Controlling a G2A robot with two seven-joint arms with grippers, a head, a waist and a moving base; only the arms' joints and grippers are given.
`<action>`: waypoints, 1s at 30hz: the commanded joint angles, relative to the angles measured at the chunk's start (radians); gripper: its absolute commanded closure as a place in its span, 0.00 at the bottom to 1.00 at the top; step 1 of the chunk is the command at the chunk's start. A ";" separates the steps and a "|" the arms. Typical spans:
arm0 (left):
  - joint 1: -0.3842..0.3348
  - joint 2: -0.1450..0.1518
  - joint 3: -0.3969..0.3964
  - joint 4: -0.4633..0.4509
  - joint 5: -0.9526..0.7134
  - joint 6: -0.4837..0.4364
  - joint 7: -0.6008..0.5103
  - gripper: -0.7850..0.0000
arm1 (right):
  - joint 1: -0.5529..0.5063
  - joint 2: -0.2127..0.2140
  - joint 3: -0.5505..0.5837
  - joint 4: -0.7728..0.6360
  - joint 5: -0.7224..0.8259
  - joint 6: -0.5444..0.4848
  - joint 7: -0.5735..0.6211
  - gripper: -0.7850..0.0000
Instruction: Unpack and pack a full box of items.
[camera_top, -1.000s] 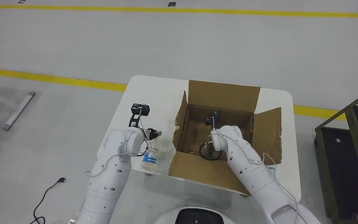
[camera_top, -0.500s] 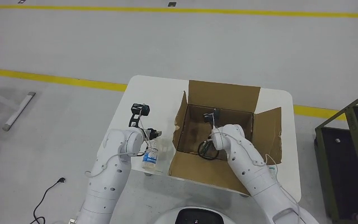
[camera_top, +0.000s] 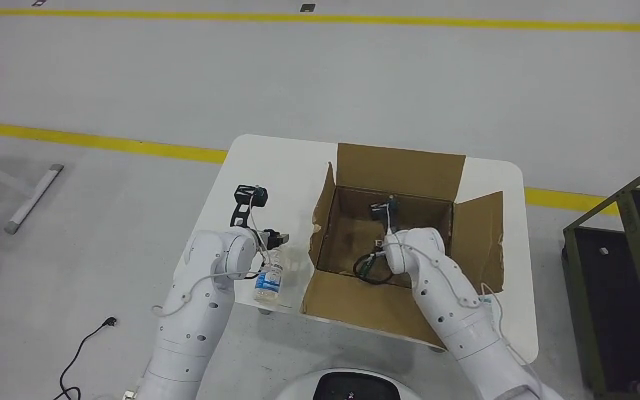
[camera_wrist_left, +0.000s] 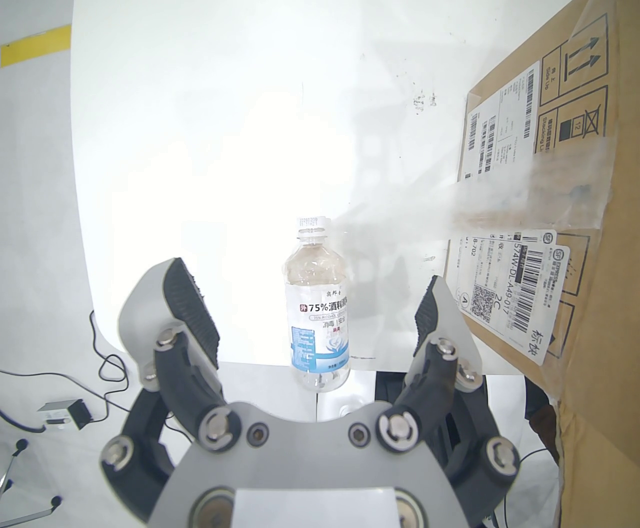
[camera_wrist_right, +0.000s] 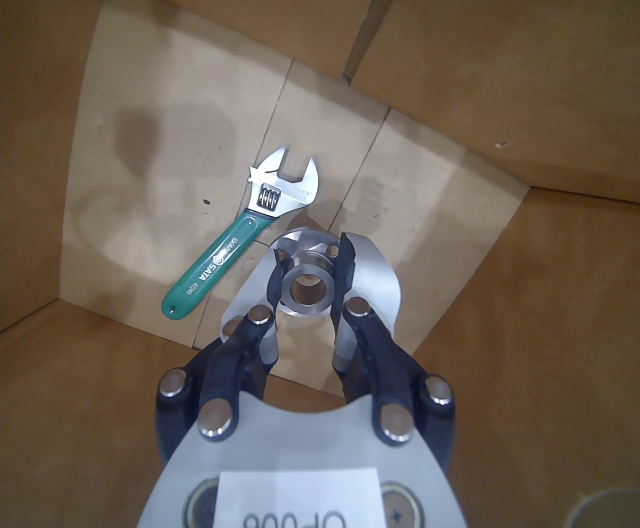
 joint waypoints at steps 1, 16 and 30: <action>0.000 0.000 0.000 0.000 0.000 0.000 0.000 0.00 | 0.006 -0.003 -0.004 0.021 -0.002 0.004 -0.002 1.00; 0.000 0.000 0.000 0.000 0.000 0.000 0.000 0.00 | 0.073 -0.029 -0.034 0.173 0.016 0.009 -0.027 0.77; 0.000 0.000 0.000 0.000 0.000 0.000 0.000 0.00 | 0.088 -0.040 -0.035 0.201 0.016 0.002 -0.027 0.69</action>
